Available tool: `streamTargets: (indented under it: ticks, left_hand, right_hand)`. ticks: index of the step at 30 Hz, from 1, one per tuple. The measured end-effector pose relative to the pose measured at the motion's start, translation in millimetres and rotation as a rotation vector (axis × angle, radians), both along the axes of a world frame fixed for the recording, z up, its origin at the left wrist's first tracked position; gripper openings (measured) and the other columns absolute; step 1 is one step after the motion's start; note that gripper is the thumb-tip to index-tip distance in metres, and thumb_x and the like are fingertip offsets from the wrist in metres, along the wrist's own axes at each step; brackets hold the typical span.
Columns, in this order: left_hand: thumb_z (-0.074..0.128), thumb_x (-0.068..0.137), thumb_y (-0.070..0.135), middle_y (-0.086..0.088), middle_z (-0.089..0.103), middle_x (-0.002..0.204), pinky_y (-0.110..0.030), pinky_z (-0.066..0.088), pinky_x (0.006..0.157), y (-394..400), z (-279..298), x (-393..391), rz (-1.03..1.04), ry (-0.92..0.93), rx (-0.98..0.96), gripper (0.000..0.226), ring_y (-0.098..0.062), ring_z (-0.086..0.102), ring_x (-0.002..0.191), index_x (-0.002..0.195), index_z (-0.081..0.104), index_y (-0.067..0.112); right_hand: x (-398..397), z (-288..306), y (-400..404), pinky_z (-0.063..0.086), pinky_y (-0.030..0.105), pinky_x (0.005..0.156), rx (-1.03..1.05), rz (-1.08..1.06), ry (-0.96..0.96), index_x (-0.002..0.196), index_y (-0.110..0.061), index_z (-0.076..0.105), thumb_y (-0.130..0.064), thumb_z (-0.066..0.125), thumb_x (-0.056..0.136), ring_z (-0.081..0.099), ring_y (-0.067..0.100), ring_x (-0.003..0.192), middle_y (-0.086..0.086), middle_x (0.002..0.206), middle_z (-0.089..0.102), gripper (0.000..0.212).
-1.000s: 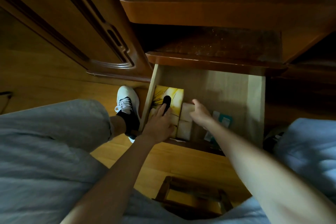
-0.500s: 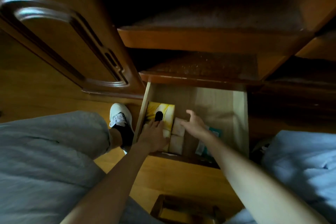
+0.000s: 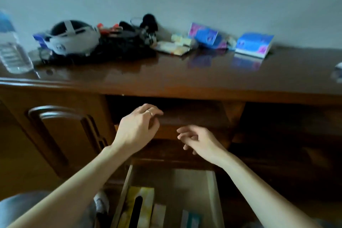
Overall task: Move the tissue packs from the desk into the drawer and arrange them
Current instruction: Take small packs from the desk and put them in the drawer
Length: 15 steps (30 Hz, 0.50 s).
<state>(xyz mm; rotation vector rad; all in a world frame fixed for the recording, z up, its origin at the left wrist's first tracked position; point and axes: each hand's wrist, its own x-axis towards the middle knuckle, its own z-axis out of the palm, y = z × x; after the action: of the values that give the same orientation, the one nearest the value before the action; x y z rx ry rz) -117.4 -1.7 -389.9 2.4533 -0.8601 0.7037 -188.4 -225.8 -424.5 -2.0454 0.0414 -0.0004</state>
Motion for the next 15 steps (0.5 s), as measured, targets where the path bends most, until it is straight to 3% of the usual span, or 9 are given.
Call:
streamTargets:
  ticks: [5, 8, 11, 15]
  left_hand:
    - [0.063, 0.088, 0.018, 0.014, 0.068, 0.104, -0.029, 0.055, 0.068, -18.6, 83.6, 44.7, 0.022, -0.132, -0.087, 0.019, -0.009, 0.064, 0.094, 0.099, 0.073, 0.029]
    - [0.063, 0.086, 0.021, 0.011, 0.069, 0.102, -0.033, 0.057, 0.069, -32.0, 108.7, 83.2, 0.033, -0.162, -0.080, 0.016, -0.014, 0.064, 0.098, 0.097, 0.074, 0.027]
    - [0.058, 0.089, 0.027, 0.009, 0.066, 0.111, -0.036, 0.055, 0.077, -46.3, 116.2, 129.1, 0.086, -0.050, 0.028, 0.020, -0.015, 0.058, 0.110, 0.105, 0.071, 0.030]
    - [0.055, 0.092, 0.029, 0.007, 0.061, 0.119, -0.035, 0.051, 0.087, -54.6, 105.2, 180.5, 0.115, 0.143, 0.091, 0.027, -0.016, 0.052, 0.118, 0.115, 0.068, 0.027]
  right_hand:
    - [14.8, 105.0, -11.3, 0.043, 0.008, 0.049, -0.110, 0.006, -0.259, 0.108, -0.035, 0.072, -0.023, 0.058, 0.099, 0.071, 0.013, 0.067, -0.017, 0.098, 0.076, 0.020]
    - [48.0, 138.9, -21.6, 0.052, 0.015, 0.060, -0.185, -0.010, -0.345, 0.103, -0.037, 0.072, -0.026, 0.057, 0.096, 0.071, 0.009, 0.069, -0.019, 0.094, 0.076, 0.020]
    - [101.2, 149.5, -37.3, 0.057, 0.028, 0.080, -0.353, -0.100, -0.353, 0.106, -0.041, 0.069, -0.035, 0.059, 0.092, 0.068, -0.002, 0.087, -0.025, 0.098, 0.072, 0.018]
    - [177.3, 142.6, -55.5, 0.053, 0.032, 0.085, -0.499, -0.211, -0.201, 0.123, -0.043, 0.058, -0.040, 0.062, 0.092, 0.061, 0.002, 0.103, -0.018, 0.124, 0.064, 0.032]
